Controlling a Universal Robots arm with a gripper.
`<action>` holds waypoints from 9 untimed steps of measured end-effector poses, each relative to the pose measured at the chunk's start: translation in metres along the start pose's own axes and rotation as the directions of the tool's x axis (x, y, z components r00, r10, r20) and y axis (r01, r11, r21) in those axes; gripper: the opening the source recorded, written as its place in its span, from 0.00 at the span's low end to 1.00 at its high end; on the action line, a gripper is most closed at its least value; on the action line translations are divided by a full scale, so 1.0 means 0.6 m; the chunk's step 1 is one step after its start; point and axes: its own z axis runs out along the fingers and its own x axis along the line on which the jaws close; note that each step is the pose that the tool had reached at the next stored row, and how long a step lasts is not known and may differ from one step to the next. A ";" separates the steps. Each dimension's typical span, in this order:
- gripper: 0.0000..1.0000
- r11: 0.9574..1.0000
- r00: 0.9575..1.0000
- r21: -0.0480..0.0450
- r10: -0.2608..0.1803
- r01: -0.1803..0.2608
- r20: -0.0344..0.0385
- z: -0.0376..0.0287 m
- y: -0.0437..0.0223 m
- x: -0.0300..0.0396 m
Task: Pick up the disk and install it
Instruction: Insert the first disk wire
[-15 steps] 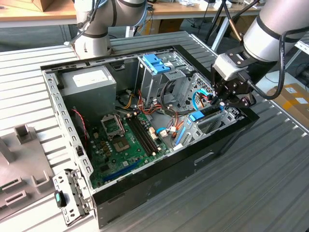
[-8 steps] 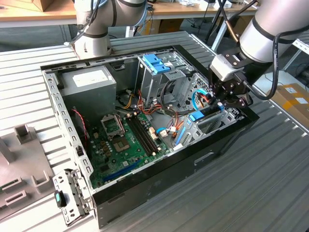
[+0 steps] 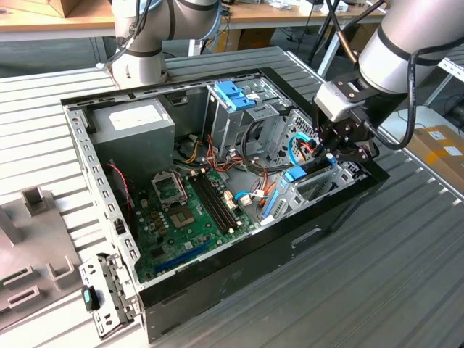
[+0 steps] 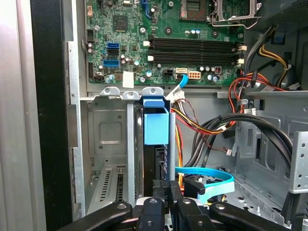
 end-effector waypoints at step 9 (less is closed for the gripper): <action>0.17 1.000 1.000 0.000 0.000 0.000 0.000 0.006 -0.001 0.001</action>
